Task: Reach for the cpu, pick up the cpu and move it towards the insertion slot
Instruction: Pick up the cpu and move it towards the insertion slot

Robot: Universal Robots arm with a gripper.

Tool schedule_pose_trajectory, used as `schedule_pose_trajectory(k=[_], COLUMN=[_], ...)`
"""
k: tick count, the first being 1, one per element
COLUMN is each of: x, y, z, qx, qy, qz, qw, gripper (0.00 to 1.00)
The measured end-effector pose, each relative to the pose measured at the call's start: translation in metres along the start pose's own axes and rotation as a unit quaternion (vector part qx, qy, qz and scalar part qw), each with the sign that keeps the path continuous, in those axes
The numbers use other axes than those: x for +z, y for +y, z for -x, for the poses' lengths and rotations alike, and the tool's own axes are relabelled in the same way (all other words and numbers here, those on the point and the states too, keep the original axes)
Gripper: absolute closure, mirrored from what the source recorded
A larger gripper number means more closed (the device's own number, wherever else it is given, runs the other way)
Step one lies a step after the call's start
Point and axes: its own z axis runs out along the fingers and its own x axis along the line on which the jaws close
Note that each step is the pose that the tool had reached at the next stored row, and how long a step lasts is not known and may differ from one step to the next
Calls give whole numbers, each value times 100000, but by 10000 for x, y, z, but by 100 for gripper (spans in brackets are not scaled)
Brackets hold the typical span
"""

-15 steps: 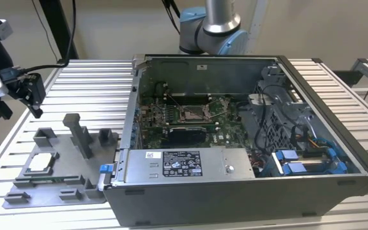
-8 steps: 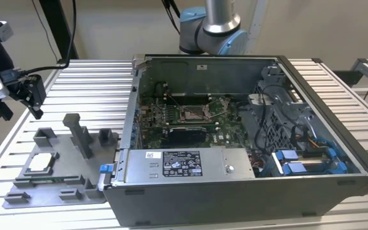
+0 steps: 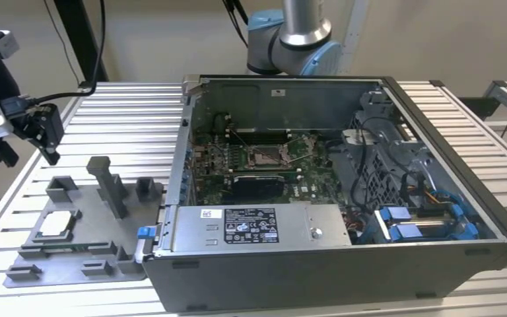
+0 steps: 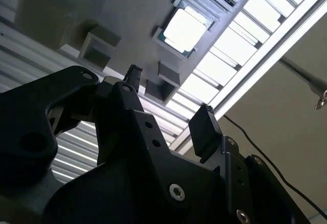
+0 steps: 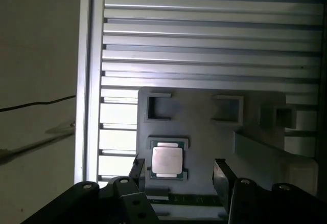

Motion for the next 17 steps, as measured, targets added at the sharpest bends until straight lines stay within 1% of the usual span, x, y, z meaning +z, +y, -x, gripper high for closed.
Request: schedule_pose_trajectory(k=[17], x=[104], y=[-5], z=[-10], qx=[1], qy=[-5], qz=[3], qw=[100000], gripper=[0])
